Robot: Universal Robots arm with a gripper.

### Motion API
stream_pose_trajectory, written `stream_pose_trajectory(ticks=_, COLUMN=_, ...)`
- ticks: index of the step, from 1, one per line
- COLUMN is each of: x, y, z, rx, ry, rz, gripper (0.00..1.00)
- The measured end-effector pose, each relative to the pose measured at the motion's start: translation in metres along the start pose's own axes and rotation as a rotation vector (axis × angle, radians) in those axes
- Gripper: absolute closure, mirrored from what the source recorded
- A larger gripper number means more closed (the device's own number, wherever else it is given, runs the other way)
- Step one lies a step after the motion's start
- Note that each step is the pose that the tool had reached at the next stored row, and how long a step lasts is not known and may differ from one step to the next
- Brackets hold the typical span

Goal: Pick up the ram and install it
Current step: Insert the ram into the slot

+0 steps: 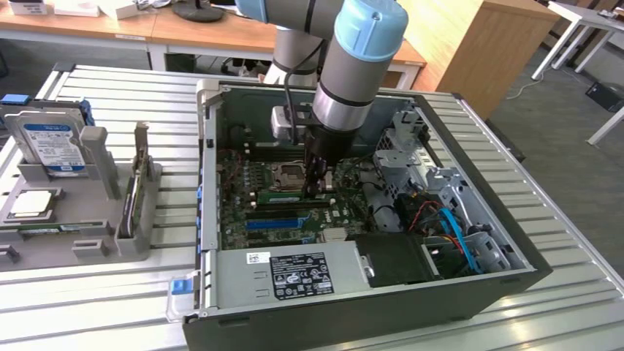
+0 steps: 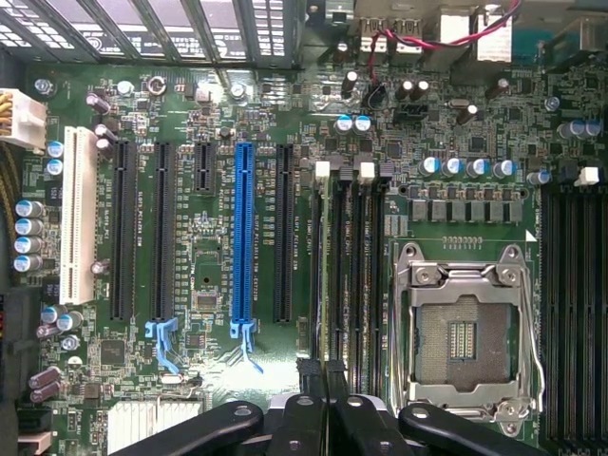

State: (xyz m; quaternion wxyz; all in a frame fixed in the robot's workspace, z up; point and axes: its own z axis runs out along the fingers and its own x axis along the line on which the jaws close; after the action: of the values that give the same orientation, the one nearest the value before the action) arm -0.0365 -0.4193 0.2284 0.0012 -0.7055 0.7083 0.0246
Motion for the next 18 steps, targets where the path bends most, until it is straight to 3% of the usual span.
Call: stream_pose_trajectory(ticks=18, x=0.0002, y=-0.0001, z=0.0044, rx=-0.0001, ry=0.0002, rz=-0.001, gripper=0.88)
